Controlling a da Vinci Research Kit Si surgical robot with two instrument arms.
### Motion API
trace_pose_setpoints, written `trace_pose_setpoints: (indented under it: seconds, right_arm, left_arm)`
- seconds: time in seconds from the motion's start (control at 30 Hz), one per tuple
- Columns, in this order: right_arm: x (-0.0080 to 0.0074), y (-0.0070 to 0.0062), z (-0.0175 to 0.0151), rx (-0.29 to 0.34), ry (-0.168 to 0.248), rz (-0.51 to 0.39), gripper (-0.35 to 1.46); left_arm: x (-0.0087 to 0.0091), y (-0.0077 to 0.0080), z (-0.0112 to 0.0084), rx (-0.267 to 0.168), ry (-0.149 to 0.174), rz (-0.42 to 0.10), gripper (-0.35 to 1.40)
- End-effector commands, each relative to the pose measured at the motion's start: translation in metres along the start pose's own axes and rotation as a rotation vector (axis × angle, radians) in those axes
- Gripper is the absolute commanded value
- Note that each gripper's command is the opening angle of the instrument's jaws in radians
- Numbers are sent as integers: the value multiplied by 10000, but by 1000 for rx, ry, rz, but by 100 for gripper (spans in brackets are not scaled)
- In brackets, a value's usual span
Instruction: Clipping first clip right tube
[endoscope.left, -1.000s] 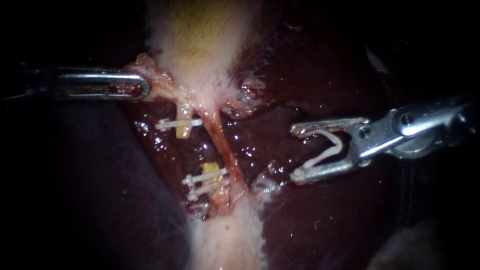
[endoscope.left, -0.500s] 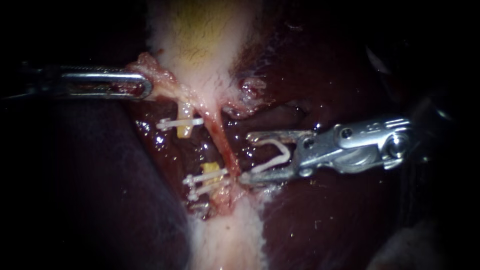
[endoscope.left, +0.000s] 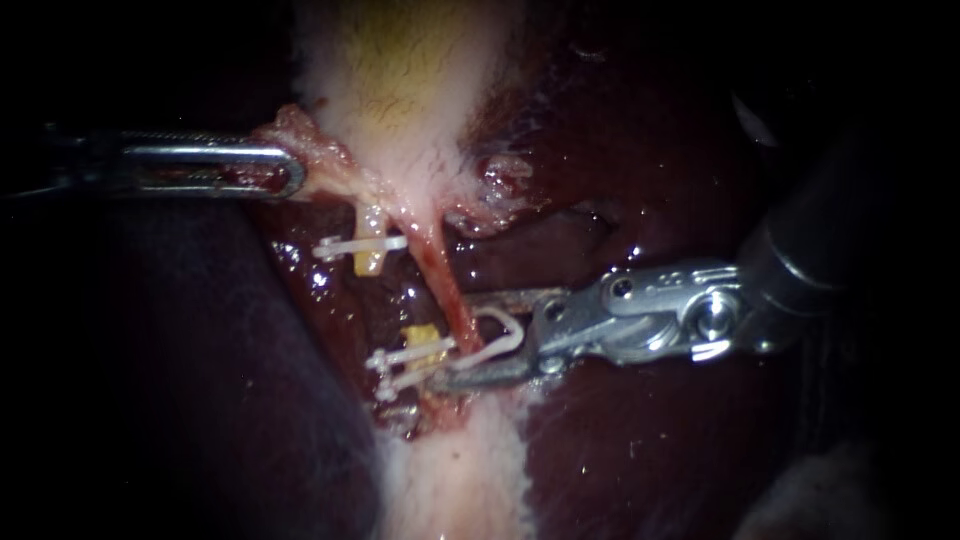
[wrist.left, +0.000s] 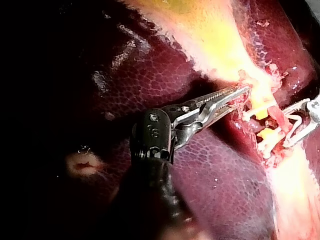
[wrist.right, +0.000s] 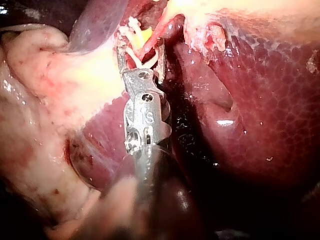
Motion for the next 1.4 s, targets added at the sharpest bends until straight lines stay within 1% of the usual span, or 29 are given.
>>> trace_pose_setpoints:
  seconds: [0.03, 0.1, 0.17, 0.3, 0.4, 0.57, 0.6, 0.7, 0.77, 0.83, 1.03, 1.23, 1.33, 1.4]
  right_arm:
    - [-1, -1, 3, 5, -2, 4, 50]
    - [-4, -2, 9, 13, -5, 13, 50]
    - [-4, -3, 12, 22, 1, 18, 50]
    - [-3, -6, 12, 55, 36, 37, 50]
    - [-2, -13, 11, 89, 54, 48, 50]
    - [7, -32, 9, 172, 111, 79, 50]
    - [10, -37, 9, 190, 114, 72, 50]
    - [16, -46, 9, 233, 115, 69, 49]
    - [19, -50, 9, 235, 121, 66, 48]
    - [21, -51, 10, 208, 134, 65, 48]
    - [20, -48, 10, 201, 136, 67, 45]
    - [20, -48, 9, 204, 132, 144, 39]
    - [20, -48, 9, 200, 132, 174, 33]
    - [19, -48, 8, 200, 132, 174, 25]
  left_arm:
    - [0, 0, 0, 0, 0, 0, -35]
    - [0, 0, 0, 0, 0, 0, -35]
    - [0, 0, 0, 0, 0, 0, -35]
    - [0, 0, 0, 0, 0, 0, -35]
    - [0, 0, 0, 0, 0, 0, -35]
    - [0, 0, -1, -1, 0, 0, -35]
    - [0, 0, -1, 0, 0, 0, -35]
    - [0, -1, -1, -1, 0, 0, -35]
    - [0, -1, -1, -1, 0, 0, -35]
    - [0, -1, -1, -1, 0, 0, -35]
    - [0, -1, -1, -1, 0, 0, -35]
    - [0, -2, -1, -1, 0, 0, -35]
    - [0, -3, -1, -1, 0, 0, -35]
    - [0, -3, -1, -1, -1, 0, -35]
